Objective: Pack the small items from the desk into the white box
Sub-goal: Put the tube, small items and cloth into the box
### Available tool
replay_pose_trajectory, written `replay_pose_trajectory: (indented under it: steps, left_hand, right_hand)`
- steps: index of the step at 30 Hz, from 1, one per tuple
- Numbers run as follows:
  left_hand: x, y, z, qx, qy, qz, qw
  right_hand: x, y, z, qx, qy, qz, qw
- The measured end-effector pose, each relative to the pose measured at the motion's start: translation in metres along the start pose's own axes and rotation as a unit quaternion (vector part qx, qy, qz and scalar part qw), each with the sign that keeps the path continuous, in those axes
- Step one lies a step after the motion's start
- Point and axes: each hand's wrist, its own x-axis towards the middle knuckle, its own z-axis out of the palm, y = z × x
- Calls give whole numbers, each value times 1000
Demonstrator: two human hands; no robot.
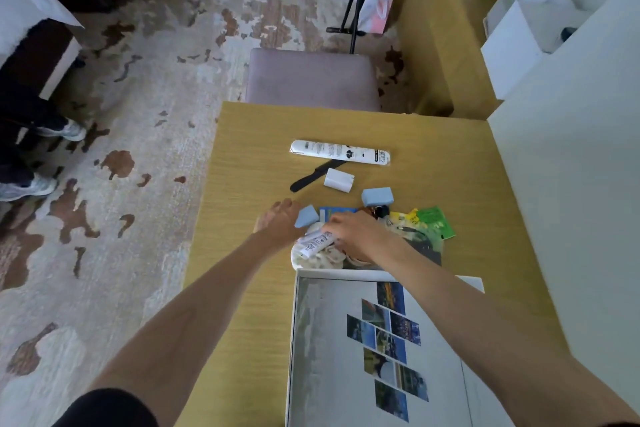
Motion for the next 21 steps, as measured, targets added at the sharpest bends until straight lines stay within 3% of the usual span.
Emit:
replay_pose_trajectory:
  steps: [4,8,10,12,17,19,21]
  left_hand:
    - [1,-7,-14,-163,-61,-58,983]
    - [-22,-8,-42,-394,-77,-143,904]
    - [-45,0,-57,-494,-44,-141,857]
    - [-74,16,-74,-538,9,-132,832]
    - [-147,72,-93,-630,47,-75,772]
    - [-173,93,-87,-633,31,-48,772]
    - [-194,112,-75,-591,29,-48,805]
  right_hand:
    - [-2,6,4,32,34,-12,999]
    - [-21,10,1,146,105,23,983]
    - [-39,12,-10,255,164,58,951]
    - [-64,11,-21,353,213,92,906]
    - [-136,-10,-27,606,263,87,746]
    - [-156,-18,-22,637,249,74,726]
    - [-172,-27,-11,662,199,44,721]
